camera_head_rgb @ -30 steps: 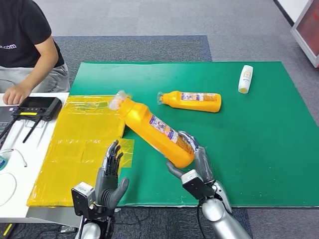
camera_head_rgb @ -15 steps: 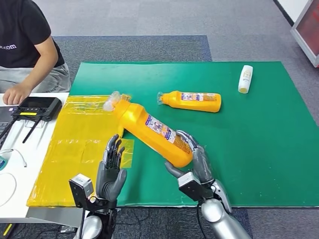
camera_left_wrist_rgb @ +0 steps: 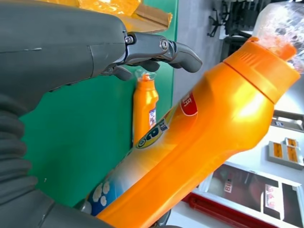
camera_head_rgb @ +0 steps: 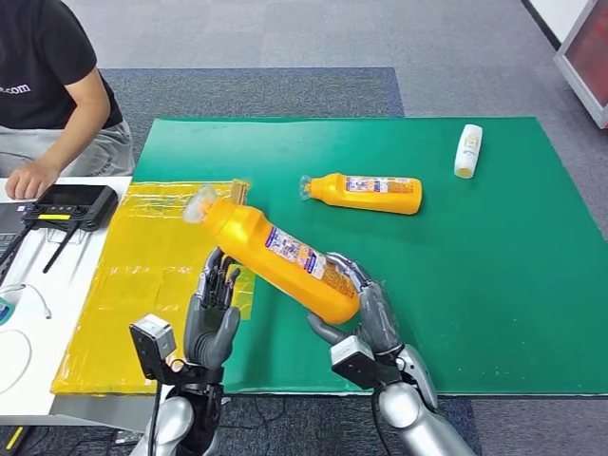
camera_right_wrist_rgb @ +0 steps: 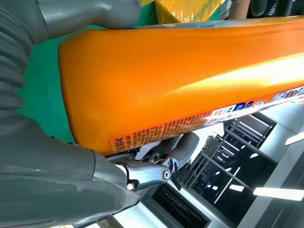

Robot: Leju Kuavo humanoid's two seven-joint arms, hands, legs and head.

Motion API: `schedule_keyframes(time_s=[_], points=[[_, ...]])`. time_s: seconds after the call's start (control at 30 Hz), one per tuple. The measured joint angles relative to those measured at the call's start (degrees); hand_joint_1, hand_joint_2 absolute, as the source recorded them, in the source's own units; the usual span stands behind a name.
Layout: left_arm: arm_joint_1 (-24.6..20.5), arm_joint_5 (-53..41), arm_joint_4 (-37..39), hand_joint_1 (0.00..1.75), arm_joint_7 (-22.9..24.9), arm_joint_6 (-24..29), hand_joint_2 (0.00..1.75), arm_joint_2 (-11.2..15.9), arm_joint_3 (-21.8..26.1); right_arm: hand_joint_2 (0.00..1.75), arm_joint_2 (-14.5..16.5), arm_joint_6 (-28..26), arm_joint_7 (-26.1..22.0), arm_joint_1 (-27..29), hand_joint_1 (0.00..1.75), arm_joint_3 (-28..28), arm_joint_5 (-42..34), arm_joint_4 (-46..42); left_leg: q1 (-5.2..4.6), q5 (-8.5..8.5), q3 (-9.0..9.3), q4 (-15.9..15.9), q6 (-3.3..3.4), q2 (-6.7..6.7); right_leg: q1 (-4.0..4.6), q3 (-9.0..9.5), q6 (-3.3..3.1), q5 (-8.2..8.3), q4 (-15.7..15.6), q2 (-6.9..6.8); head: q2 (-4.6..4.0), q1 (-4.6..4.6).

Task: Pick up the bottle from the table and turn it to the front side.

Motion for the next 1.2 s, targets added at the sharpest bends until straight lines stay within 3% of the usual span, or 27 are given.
schedule_keyframes(time_s=[0.67,1.07,1.1,1.2], points=[[-6.4,5.3,3.6,0.0,4.0,-3.5,1.75,0.0,0.3,1.75,-0.8,-0.9,-0.3,-1.0,1.75,3.6,1.0,0.0,0.0,0.01,0.0,0.0,-0.01,0.0,0.0,0.0,0.0,0.01,0.0,0.0,0.0,-0.01],[-7.4,5.9,3.8,0.0,4.2,-3.9,1.75,0.0,0.4,1.75,-1.1,-0.9,-0.3,-1.4,1.75,4.2,1.0,0.0,0.0,0.01,0.0,0.0,-0.01,0.0,0.0,0.0,0.0,0.0,0.0,0.0,0.0,0.0],[-7.4,5.9,3.8,0.17,4.2,-3.9,1.75,0.0,0.4,1.75,-1.1,-0.9,-0.3,-1.4,1.75,4.2,1.0,0.0,0.0,0.01,0.0,0.0,-0.01,0.0,0.0,0.0,0.0,0.0,0.0,0.0,0.0,0.0],[-7.8,6.1,3.8,1.48,4.3,-4.0,1.75,0.0,0.4,1.75,-1.2,-0.9,-0.4,-1.5,1.75,4.3,0.9,0.0,0.0,0.01,0.0,0.0,-0.01,0.0,0.0,-0.01,0.0,0.0,0.0,0.0,0.0,0.0]])
